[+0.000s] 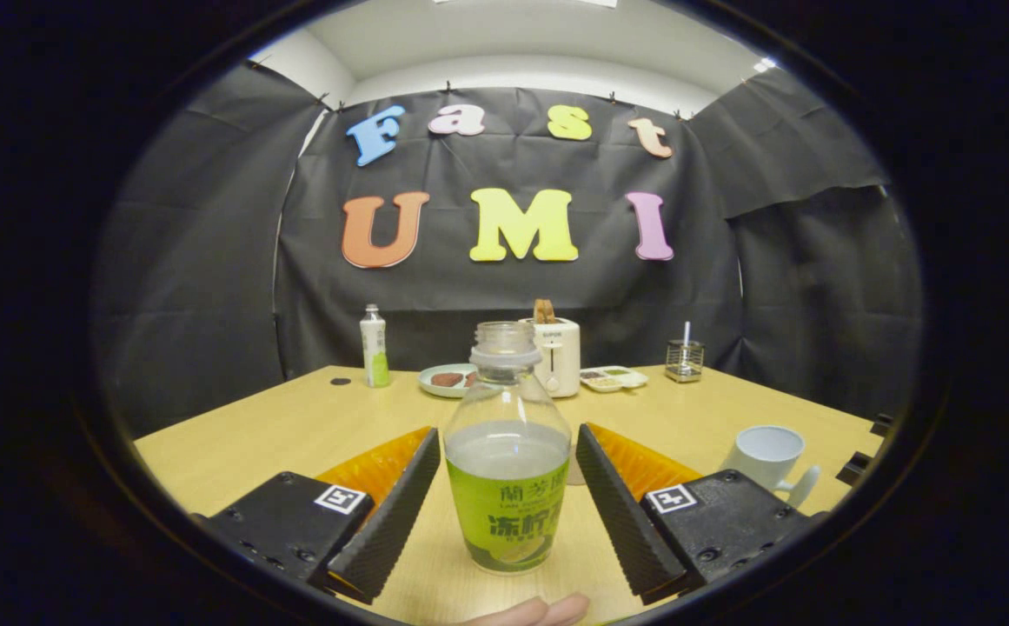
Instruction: Take the bottle from table, then pour the juice into the cup, finally place the bottle on the coaster
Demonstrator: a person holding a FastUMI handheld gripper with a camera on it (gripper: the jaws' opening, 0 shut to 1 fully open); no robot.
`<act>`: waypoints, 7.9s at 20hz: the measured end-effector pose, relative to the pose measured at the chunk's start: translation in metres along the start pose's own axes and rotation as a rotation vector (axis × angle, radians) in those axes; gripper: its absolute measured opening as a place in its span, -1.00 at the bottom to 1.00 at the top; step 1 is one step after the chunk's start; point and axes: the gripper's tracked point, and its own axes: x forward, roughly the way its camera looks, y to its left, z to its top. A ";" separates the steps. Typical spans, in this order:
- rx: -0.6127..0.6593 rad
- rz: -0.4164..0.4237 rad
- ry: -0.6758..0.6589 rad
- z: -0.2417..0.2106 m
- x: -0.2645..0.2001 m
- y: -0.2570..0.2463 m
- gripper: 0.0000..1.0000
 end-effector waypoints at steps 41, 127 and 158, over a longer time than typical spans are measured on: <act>1.254 0.293 0.194 0.034 -0.014 -0.046 0.56; 2.328 0.401 0.095 0.118 -0.025 -0.160 0.56; 0.148 0.157 0.114 0.127 0.043 -0.091 0.61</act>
